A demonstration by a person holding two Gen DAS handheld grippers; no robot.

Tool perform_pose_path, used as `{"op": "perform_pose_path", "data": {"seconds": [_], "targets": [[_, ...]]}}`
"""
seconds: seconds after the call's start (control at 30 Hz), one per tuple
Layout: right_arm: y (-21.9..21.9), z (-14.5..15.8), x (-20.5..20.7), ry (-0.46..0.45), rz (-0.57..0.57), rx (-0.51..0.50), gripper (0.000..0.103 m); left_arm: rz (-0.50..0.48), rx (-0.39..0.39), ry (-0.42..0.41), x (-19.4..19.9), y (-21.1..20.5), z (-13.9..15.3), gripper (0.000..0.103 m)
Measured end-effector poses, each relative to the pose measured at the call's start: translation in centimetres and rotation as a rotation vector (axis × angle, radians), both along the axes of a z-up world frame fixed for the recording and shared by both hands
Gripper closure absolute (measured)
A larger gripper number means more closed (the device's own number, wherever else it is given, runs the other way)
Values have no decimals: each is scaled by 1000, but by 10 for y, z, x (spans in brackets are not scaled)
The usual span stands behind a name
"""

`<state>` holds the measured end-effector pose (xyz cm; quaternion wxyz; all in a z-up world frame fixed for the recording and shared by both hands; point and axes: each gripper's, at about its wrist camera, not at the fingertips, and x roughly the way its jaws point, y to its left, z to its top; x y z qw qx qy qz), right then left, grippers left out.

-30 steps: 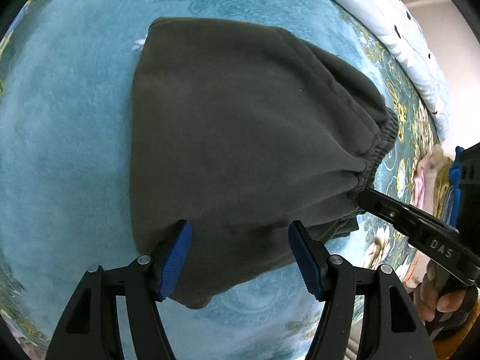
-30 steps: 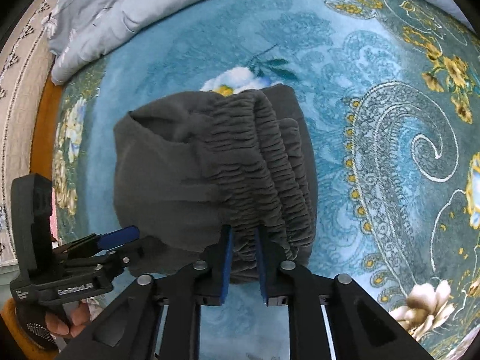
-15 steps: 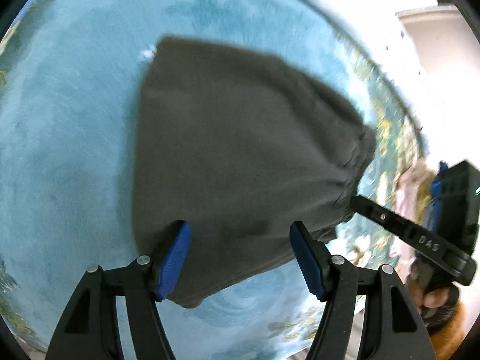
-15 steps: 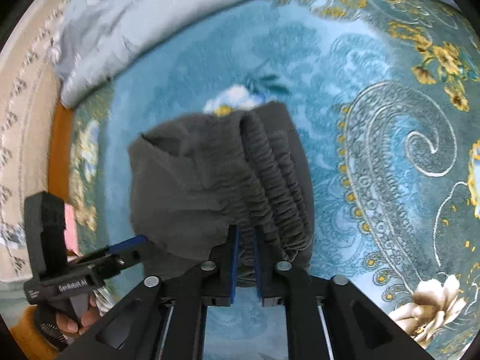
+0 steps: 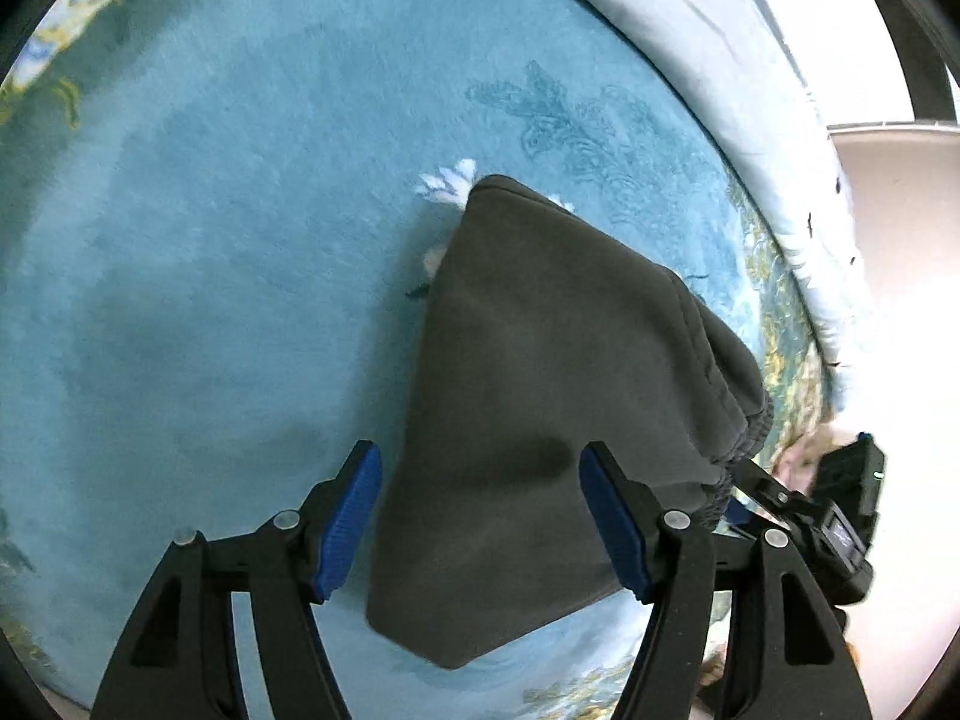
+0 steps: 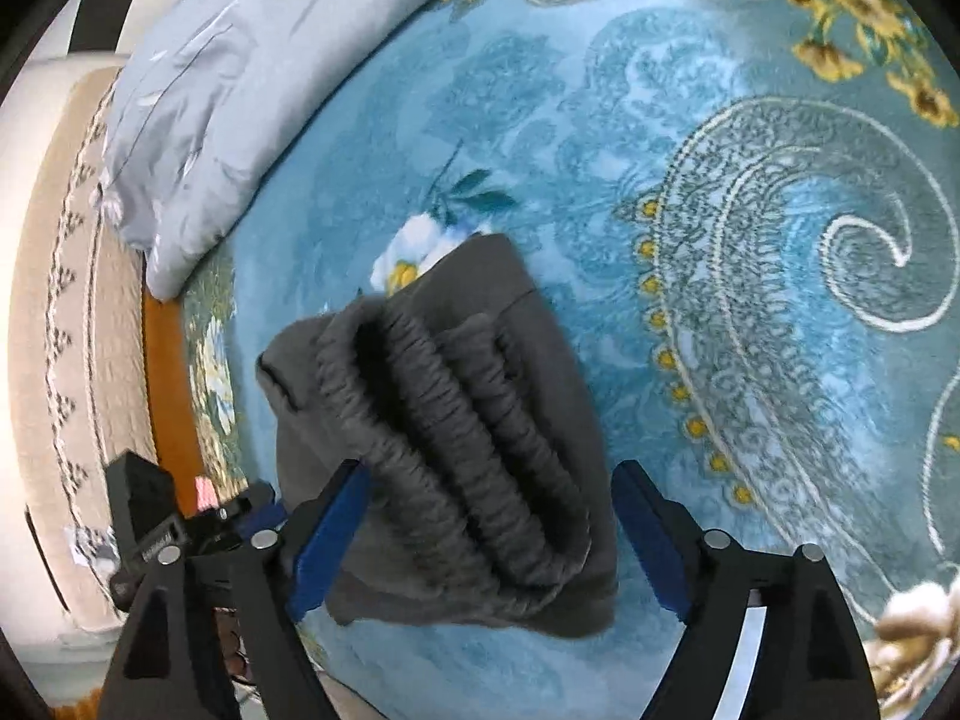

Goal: Fold clothes
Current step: 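Grasp the folded sweatpants with both tools and lift them off the blanket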

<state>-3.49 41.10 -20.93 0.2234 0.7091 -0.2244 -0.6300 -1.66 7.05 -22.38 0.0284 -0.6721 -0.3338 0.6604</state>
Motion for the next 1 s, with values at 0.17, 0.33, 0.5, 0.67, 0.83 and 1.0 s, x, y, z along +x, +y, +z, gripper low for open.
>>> {"op": "perform_pose_path", "data": {"seconds": [0.17,0.33,0.5,0.67,0.83,1.0], "targets": [[-3,-14,-7,-40,-3,-66,11,-31,59,-15,2,3,-11,29],[-6,-28,-13,-73,-3,-116,9,-35,110,-1,0,7,-10,26],[-6,-37,-16,-87,-10,-131,6,-44,121,-2,-11,11,-17,26],[-22,-38,-21,-99,11,-161,4,-14,163,-30,-14,11,-33,20],[-28,-41,-24,-102,34,-150,3,-6,169,-31,-15,12,-35,20],[-23,-42,-22,-112,14,-140,3,2,161,-47,-19,15,-36,20]]}}
